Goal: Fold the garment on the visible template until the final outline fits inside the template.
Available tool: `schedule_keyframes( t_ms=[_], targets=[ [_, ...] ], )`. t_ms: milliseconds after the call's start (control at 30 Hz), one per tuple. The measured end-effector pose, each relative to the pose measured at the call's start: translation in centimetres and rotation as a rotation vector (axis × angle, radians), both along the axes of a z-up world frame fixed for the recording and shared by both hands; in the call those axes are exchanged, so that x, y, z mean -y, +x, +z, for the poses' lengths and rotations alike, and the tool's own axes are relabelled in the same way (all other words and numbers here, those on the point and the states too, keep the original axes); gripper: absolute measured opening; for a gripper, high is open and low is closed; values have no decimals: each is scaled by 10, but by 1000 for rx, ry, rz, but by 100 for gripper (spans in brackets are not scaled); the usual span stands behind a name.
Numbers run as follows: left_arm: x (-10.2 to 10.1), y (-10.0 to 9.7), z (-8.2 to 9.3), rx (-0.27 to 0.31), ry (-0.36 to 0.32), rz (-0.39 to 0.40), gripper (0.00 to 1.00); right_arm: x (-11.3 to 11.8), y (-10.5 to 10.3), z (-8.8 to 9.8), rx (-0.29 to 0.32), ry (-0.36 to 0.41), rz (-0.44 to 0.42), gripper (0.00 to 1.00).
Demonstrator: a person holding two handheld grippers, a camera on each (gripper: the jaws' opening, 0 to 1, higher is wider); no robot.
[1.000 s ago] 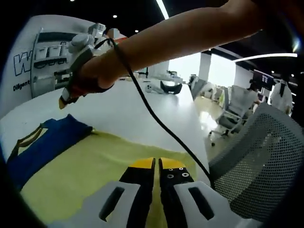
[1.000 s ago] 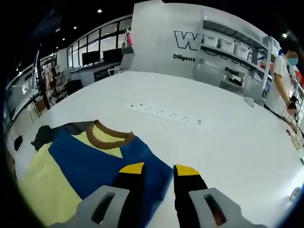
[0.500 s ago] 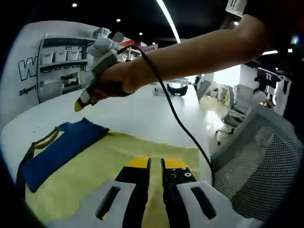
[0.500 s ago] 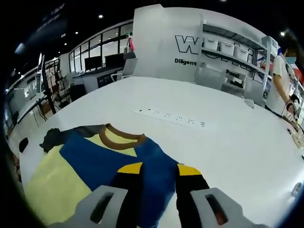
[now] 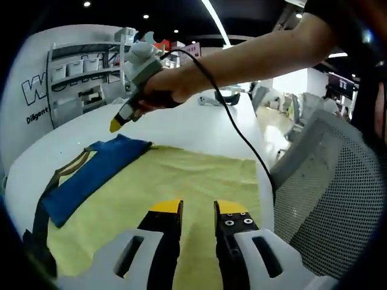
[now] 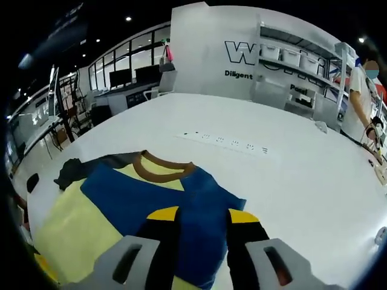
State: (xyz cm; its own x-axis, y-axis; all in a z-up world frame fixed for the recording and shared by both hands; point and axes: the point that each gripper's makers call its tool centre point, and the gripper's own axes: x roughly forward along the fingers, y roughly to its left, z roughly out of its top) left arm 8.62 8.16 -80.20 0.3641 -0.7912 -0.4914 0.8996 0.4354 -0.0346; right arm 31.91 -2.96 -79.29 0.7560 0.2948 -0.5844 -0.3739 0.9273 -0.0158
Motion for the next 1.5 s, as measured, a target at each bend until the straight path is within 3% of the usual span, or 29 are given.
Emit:
schedule_keyframes(
  t_ms=[400,500,767,833,967,1033,1200,1500],
  targets=[
    [-97,62,9,46,32,374,18,-10,-16,2,25,46,-29,27],
    [-122,71,4,-2,10,477,19,-14,-24,5,31,72,-42,28],
    [-167,87,1,0,35,593,20,-25,-44,6,31,97,-39,29],
    [-179,88,-2,-31,27,645,20,-26,-47,7,33,104,-38,30],
    [-199,92,-7,-37,69,697,23,-39,-58,18,31,121,-20,33],
    [-212,94,-11,-73,41,778,23,-44,-59,21,37,120,-11,35],
    [-228,99,-18,-126,13,863,23,-59,-66,28,57,112,23,36],
    [-236,106,-26,-210,-72,943,21,-76,-88,25,51,124,60,37]
  ],
)
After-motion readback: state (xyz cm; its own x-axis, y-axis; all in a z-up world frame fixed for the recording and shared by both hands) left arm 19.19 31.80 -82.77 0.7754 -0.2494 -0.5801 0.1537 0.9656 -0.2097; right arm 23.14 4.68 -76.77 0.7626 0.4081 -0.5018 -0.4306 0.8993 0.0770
